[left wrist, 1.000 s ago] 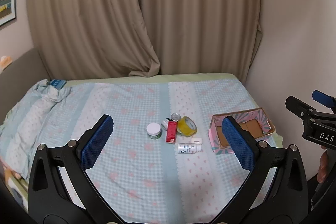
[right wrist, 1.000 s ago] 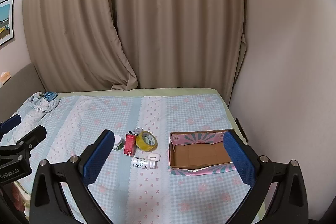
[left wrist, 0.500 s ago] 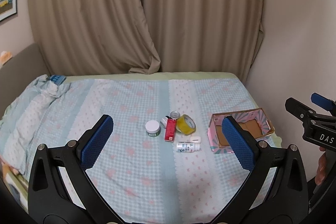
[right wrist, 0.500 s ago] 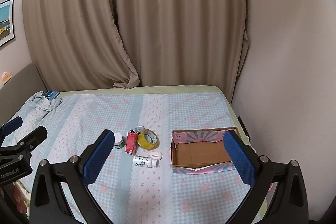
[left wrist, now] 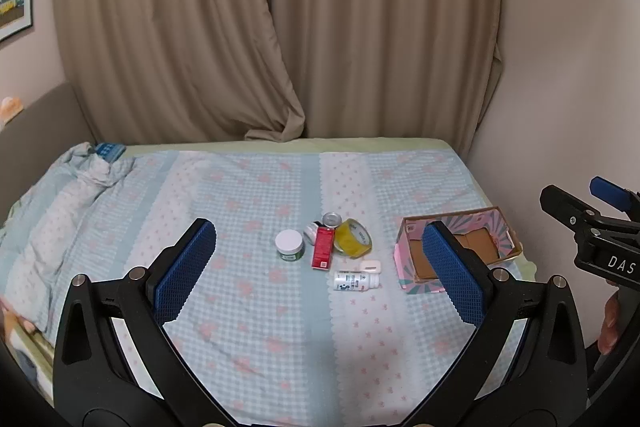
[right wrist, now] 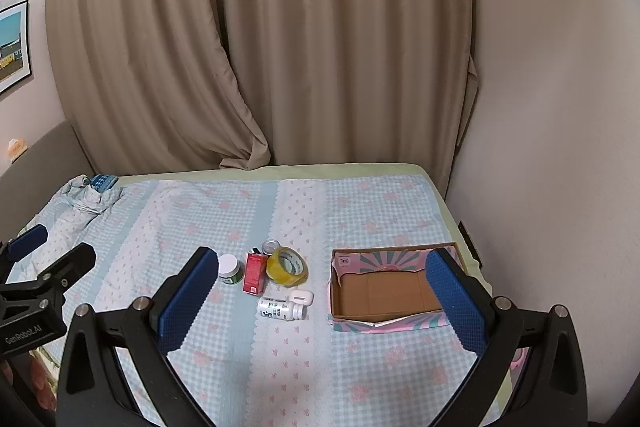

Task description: Organize rigid objects

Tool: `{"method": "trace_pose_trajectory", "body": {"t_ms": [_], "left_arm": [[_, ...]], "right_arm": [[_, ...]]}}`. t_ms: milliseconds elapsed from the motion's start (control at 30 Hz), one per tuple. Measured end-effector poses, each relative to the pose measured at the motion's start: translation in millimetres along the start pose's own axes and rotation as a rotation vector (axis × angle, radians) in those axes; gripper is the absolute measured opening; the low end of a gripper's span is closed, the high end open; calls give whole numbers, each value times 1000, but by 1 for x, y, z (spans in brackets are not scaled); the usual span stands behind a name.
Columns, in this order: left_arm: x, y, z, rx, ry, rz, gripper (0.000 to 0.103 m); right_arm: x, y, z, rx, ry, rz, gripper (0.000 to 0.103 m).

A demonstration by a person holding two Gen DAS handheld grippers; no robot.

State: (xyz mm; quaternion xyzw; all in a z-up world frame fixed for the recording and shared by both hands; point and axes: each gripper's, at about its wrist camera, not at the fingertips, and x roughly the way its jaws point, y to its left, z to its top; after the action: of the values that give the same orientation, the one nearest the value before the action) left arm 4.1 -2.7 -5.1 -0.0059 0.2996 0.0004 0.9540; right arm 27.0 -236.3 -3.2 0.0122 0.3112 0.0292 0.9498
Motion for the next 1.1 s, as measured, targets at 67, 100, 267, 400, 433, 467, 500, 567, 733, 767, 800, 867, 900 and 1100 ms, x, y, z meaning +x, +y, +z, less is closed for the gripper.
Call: {"method": "trace_pose_trajectory", "body": {"t_ms": [67, 100, 267, 400, 433, 467, 500, 567, 733, 767, 800, 867, 900, 1100], "left_arm": [[0, 0, 0, -1, 1, 1, 102], [0, -1, -1, 0, 0, 0, 102], [1, -1, 0, 0, 0, 0, 102], [1, -2, 0, -4, 1, -4, 102], [1, -3, -1, -4, 1, -3, 102], [1, -3, -1, -3, 1, -2, 102], [1, -2, 0, -3, 0, -3, 102], [0, -2, 0, -4, -1, -3, 102], [0, -1, 0, -6, -2, -2, 102], [0, -1, 0, -6, -1, -1, 102], [0, -1, 0, -7, -1, -2, 102], [0, -1, 0, -7, 0, -3, 102], [0, -1, 0, -6, -1, -2, 102], [0, 0, -1, -7, -1, -1, 102]], "right_arm": [[1, 0, 1, 0, 0, 0, 103], [1, -1, 2, 0, 0, 0, 103], [1, -2, 0, 0, 0, 0, 103], [1, -2, 0, 4, 0, 4, 103], [2, -2, 0, 4, 0, 5, 103], [2, -2, 0, 3, 0, 4, 103], [2, -2, 0, 2, 0, 4, 103], [2, -2, 0, 2, 0, 6, 103], [2, -3, 1, -2, 0, 1, 103], [2, -2, 1, -3, -1, -1, 103], [2, -3, 2, -3, -2, -3, 103], [2, -3, 3, -2, -1, -4, 103], [2, -3, 2, -2, -3, -4, 103], [2, -3, 3, -1, -4, -6, 103]]}}
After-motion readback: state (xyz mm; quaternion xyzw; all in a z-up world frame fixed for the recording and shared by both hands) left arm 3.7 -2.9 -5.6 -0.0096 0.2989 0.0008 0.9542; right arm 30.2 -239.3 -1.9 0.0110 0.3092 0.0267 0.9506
